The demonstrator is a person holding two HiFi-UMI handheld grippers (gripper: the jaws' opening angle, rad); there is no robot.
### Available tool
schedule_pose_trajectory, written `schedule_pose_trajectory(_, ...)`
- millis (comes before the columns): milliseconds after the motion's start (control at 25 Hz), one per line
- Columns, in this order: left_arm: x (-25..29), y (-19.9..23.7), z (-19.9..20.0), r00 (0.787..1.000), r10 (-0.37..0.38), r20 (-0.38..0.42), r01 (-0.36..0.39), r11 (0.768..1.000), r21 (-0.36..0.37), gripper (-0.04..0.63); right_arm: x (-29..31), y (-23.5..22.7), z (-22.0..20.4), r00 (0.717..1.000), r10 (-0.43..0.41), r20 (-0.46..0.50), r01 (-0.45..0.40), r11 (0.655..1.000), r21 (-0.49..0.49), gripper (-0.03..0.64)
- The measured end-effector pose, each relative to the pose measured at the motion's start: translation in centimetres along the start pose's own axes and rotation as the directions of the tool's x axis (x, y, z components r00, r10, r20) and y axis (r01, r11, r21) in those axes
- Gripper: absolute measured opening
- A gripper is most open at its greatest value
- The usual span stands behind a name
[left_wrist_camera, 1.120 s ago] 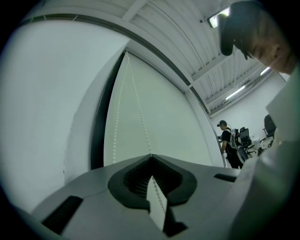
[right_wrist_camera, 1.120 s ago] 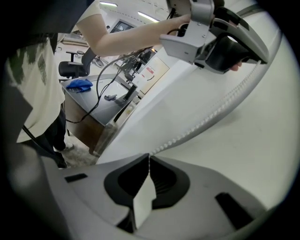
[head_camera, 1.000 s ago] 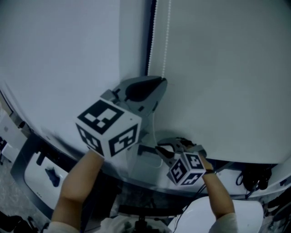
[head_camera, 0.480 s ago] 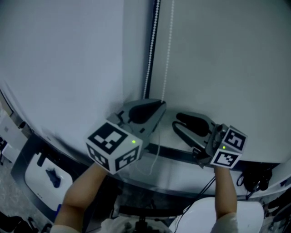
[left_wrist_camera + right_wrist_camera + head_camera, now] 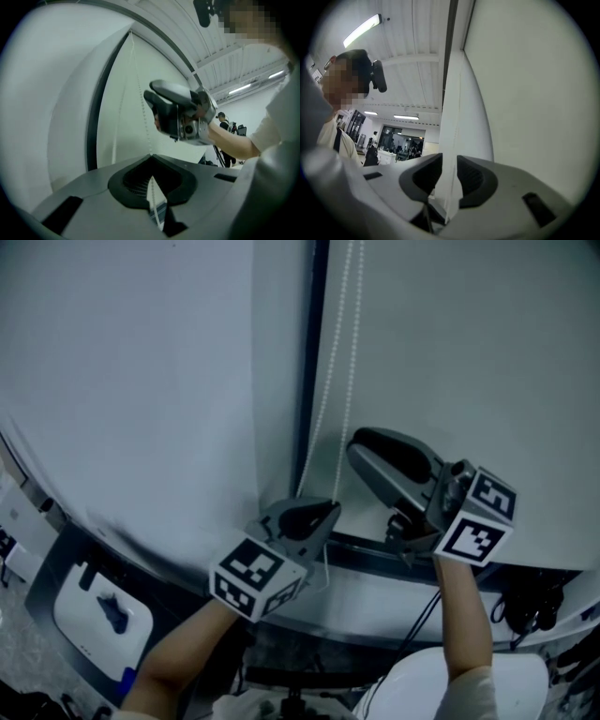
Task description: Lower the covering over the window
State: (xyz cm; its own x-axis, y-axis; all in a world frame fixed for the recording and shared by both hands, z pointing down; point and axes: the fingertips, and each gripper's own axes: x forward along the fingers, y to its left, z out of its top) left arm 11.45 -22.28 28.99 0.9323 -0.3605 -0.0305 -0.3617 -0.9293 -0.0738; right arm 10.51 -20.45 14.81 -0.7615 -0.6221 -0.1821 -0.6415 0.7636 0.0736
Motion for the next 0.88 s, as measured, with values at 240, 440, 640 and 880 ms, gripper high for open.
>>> schedule_pose_trajectory(240,0.5,-1.6,-8.6,0.986,-0.044,-0.16,0.035,0.998,-0.061,0.025,1.7,-0.7,-1.2,0.996,-0.021,-0.087,0.017,0.998,-0.057,0.098)
schedule_pose_trajectory(440,0.1,-1.8,-9.8,0.985,-0.053,-0.163,0.04,0.995,-0.086,0.025,1.7,-0.7,-1.3,0.998,-0.026,-0.064,0.021,0.997,-0.08,0.028)
schedule_pose_trajectory(640,0.3,-2.1,-9.8,0.985,-0.061,-0.163,0.049,0.996,-0.074,0.025,2.2,-0.7,-1.4,0.997,-0.008,-0.071,0.003,0.997,-0.076,0.026)
schedule_pose_trajectory(880,0.2,-2.5,-9.7,0.986,-0.067,-0.152,0.057,0.996,-0.072,0.025,2.5,-0.8,-1.6,0.996,0.011,-0.084,-0.017,0.997,-0.071,0.026)
